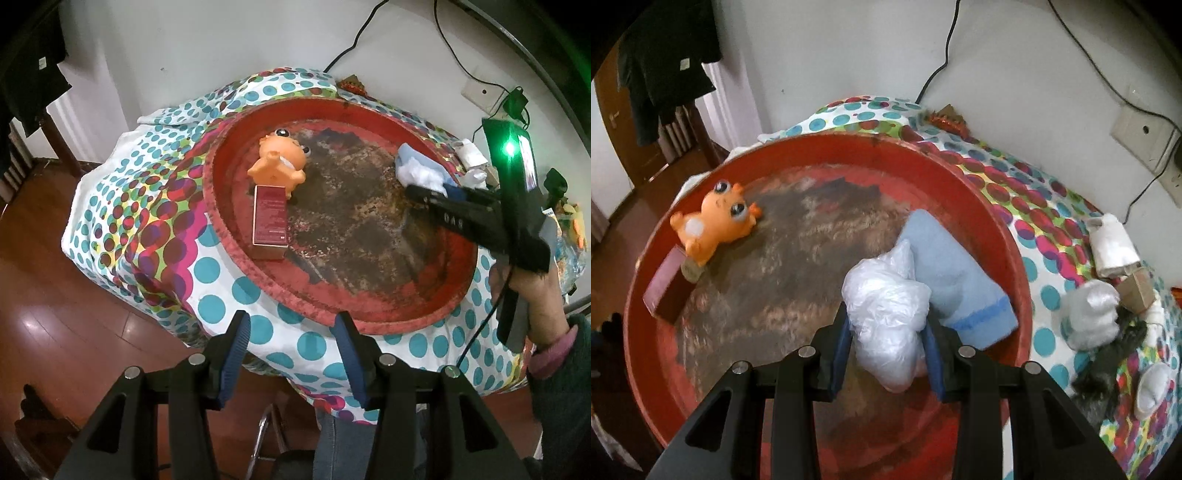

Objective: Organize objects
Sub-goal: 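Lower the white bundle into the tray and open the right tool, then grasp the rolled white sock with the right tool while the left tool moves toward the black bag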

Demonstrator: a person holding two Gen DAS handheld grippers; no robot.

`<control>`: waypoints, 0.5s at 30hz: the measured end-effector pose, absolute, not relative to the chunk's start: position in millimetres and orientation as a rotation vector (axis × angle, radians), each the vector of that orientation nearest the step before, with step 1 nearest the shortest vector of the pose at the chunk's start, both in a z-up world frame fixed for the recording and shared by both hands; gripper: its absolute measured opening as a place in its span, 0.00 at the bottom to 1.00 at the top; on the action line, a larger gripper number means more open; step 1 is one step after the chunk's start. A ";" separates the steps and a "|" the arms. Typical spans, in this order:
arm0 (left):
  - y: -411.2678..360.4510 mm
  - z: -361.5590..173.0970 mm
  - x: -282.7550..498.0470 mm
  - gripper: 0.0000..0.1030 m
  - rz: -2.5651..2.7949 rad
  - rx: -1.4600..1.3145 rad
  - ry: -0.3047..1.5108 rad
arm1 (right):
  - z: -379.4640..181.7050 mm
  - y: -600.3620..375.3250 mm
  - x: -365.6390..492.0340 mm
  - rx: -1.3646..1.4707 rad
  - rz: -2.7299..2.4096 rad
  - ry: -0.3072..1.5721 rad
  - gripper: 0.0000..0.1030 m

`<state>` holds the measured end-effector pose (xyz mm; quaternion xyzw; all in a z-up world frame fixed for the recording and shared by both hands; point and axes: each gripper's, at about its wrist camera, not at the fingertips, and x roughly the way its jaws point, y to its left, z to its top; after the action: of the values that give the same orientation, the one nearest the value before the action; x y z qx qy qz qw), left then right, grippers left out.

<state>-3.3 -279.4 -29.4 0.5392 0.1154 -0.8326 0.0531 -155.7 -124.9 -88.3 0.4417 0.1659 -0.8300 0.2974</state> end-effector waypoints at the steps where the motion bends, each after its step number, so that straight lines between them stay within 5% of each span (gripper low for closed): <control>1: -279.6 -29.8 -3.6 0.47 -2.527 1.641 0.349 | -88.4 -125.0 -155.8 1.177 -2.206 0.434 0.33; 7: -279.6 -33.5 -4.8 0.47 -2.509 1.656 0.354 | -91.9 -129.3 -137.9 1.161 -2.178 0.469 0.39; 11: -274.6 -33.8 -4.8 0.47 -2.510 1.664 0.341 | -83.2 -124.5 -126.3 1.133 -2.177 0.447 0.54; 15: -267.2 -32.4 -4.4 0.47 -2.525 1.666 0.324 | -68.9 -112.6 -115.5 1.098 -2.189 0.400 0.57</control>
<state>-4.5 -267.2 -32.4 0.5469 0.1063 -0.8289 0.0497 -115.5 -112.6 -68.9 0.4186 0.1524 -0.8346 0.3240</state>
